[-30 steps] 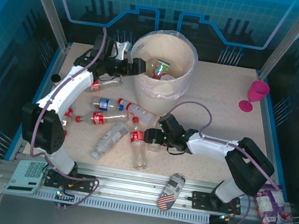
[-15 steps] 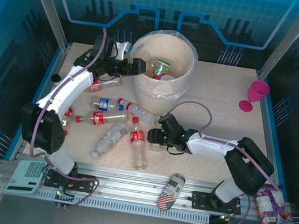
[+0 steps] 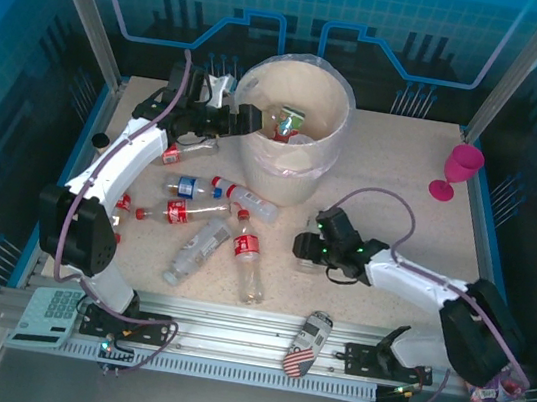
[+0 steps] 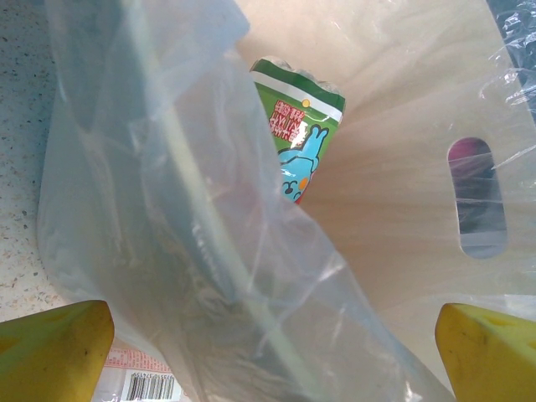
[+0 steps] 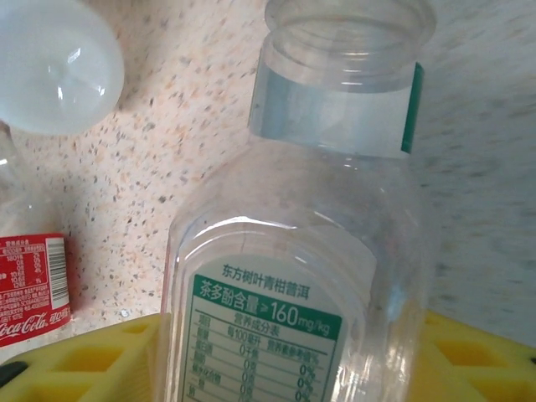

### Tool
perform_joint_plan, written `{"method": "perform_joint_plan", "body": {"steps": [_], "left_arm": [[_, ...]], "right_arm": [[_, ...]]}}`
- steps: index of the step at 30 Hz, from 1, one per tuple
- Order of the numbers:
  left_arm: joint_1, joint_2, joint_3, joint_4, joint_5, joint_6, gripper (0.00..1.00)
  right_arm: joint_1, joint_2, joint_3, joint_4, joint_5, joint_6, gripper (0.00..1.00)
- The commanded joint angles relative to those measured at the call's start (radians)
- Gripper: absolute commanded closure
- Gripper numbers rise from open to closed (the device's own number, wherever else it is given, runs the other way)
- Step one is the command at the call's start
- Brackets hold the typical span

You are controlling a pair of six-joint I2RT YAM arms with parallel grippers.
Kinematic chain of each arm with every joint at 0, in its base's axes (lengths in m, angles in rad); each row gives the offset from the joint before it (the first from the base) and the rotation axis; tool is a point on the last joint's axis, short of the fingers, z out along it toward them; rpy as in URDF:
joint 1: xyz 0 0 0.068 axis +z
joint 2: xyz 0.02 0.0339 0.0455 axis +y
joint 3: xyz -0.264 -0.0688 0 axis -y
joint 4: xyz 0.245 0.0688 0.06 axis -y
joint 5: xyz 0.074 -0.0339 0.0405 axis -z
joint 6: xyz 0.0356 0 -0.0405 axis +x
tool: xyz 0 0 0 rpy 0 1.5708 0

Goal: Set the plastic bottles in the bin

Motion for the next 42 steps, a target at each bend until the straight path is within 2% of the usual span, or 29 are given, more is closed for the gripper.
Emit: {"method": "perform_joint_plan", "body": {"steps": [1, 9, 16, 21, 26, 32, 42], "left_arm": [[0.002, 0.008, -0.044, -0.107, -0.021, 0.033, 0.01], [0.002, 0.013, -0.044, -0.108, -0.021, 0.032, 0.01], [0.002, 0.013, -0.044, -0.109, -0.020, 0.031, 0.01], [0.002, 0.011, -0.044, -0.109, -0.024, 0.033, 0.01], [0.002, 0.014, -0.045, -0.108, -0.020, 0.032, 0.01], [0.002, 0.014, -0.044, -0.109, -0.021, 0.031, 0.01], [0.002, 0.008, -0.036, -0.124, -0.028, 0.046, 0.01]], "right_arm": [[-0.066, -0.092, 0.017, -0.111, 0.022, -0.085, 0.46], [-0.219, -0.215, 0.203, -0.282, 0.035, -0.277, 0.47], [-0.283, -0.181, 0.475, -0.363, 0.015, -0.425, 0.47], [-0.282, -0.106, 0.688, -0.372, -0.013, -0.494, 0.48], [-0.266, -0.031, 0.839, -0.309, -0.046, -0.523, 0.49], [-0.207, 0.140, 1.044, -0.300, -0.098, -0.545, 0.49], [-0.118, 0.459, 1.343, -0.420, -0.157, -0.584, 0.48]]}}
